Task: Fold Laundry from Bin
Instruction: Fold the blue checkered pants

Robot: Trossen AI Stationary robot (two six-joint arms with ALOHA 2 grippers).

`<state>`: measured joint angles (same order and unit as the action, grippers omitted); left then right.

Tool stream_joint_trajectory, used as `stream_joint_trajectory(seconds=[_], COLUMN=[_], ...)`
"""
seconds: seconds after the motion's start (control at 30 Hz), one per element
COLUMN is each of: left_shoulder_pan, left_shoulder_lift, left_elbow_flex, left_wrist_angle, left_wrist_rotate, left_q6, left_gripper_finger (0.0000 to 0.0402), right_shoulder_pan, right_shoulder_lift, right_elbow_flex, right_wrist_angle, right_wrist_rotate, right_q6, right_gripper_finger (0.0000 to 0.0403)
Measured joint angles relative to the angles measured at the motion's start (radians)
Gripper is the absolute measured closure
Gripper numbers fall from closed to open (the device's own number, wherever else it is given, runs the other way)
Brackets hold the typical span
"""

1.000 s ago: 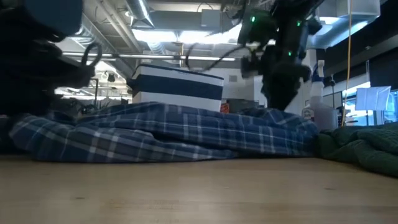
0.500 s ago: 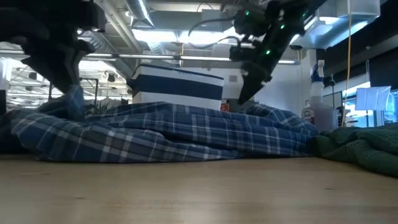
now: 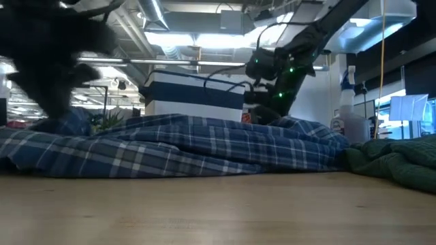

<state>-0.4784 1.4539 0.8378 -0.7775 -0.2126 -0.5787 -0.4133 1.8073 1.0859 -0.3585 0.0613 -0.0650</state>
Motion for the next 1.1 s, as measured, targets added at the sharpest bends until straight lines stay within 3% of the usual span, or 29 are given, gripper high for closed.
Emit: stream_joint_trajectory(seconds=[0.27,0.4,0.53,0.8,1.03,1.1], left_shoulder_pan=[-0.076,-0.108,-0.135,-0.199,-0.213,-0.191], left_shoulder_lift=[0.000,0.000,0.000,-0.034,-0.093,-0.093], left_elbow_flex=[-0.080,-0.124,-0.126,0.020,0.081,0.081], left_wrist_angle=[-0.043,-0.046,-0.080,-0.221,-0.156,-0.106], left_wrist_rotate=[0.317,0.396,0.400,0.186,-0.218,-0.280], left_q6=[-0.184,-0.263,-0.298,-0.307,-0.210,-0.150], left_gripper_finger=[0.0401,0.0401,0.0401,0.0401,0.0402,0.0401], right_shoulder_pan=[-0.040,-0.040,-0.027,-0.021,0.004,0.010], right_shoulder_lift=[-0.006,-0.036,-0.082,-0.228,-0.302,-0.300], right_elbow_flex=[0.000,0.000,0.000,-0.001,-0.001,-0.001], right_wrist_angle=[-0.184,-0.303,-0.405,-0.486,-0.359,-0.315], right_wrist_rotate=[0.243,0.284,0.317,0.375,0.365,0.311], right_q6=[0.080,0.140,0.195,0.243,0.189,0.167], right_gripper_finger=[0.0402,0.0402,0.0402,0.0402,0.0402,0.0402])
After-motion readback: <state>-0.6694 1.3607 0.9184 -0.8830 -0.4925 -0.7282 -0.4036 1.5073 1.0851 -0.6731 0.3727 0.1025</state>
